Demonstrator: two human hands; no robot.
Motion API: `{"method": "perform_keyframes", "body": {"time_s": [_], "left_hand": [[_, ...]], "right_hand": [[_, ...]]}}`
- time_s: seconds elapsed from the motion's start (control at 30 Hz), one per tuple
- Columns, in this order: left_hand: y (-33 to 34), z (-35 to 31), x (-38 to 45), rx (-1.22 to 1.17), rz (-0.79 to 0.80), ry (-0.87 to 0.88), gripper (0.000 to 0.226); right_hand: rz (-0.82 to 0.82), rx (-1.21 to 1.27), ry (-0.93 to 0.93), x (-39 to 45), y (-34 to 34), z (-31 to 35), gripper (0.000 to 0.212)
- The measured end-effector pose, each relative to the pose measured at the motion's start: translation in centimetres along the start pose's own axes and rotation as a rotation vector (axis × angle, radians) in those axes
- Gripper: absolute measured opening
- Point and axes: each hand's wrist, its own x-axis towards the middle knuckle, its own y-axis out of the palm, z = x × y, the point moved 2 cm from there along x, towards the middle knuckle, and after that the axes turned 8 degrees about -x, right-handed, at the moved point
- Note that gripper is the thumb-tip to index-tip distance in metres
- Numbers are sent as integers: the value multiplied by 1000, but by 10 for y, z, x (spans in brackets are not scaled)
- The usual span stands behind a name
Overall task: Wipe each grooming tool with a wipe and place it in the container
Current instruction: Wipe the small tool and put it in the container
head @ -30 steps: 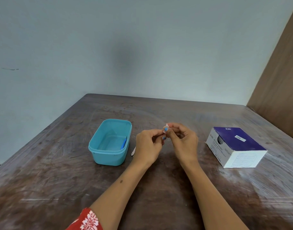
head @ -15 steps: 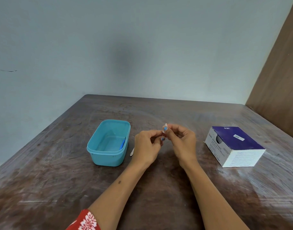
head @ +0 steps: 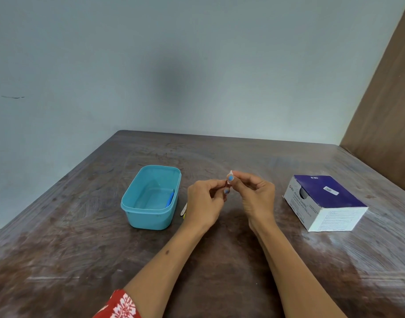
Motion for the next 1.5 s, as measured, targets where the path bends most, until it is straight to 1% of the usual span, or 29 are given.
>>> {"method": "perform_keyframes", "body": {"time_s": [0.07, 0.13, 0.27, 0.33, 0.47, 0.53, 0.73, 0.93, 1.03, 1.23, 1.4, 1.5], "left_hand": [[0, 1, 0, 2, -2, 0, 23], [0, 1, 0, 2, -8, -4, 22], [1, 2, 1, 13, -12, -6, 24], [1, 2, 1, 3, -13, -13, 24], [-1, 1, 1, -29, -29, -21, 23], [-1, 1, 1, -25, -26, -25, 23], [3, 2, 0, 9, 25, -15, 22], [-1, 3, 1, -3, -1, -19, 22], [-2, 3, 1, 1, -6, -17, 23], [2, 4, 1, -6, 2, -30, 21], [0, 5, 1, -13, -17, -25, 22], [0, 5, 1, -7, -5, -25, 22]], "right_hand": [[-39, -56, -32, 0, 0, 0, 20], [-64, -167, -102, -1, 1, 2, 22], [-82, -324, -245, -5, 3, 8, 24], [-79, -361, -274, -6, 3, 10, 26], [-31, -274, -204, -5, 3, 9, 27], [-14, -236, -161, -2, 1, 7, 24], [-40, -59, -6, 4, -4, 0, 13], [32, -59, -74, 2, -1, 2, 20], [68, -64, -80, 2, 0, 3, 24], [27, 17, 6, 5, -4, -2, 15], [72, 13, 0, 3, -2, -1, 21], [64, -7, -7, 4, -2, 0, 21]]}}
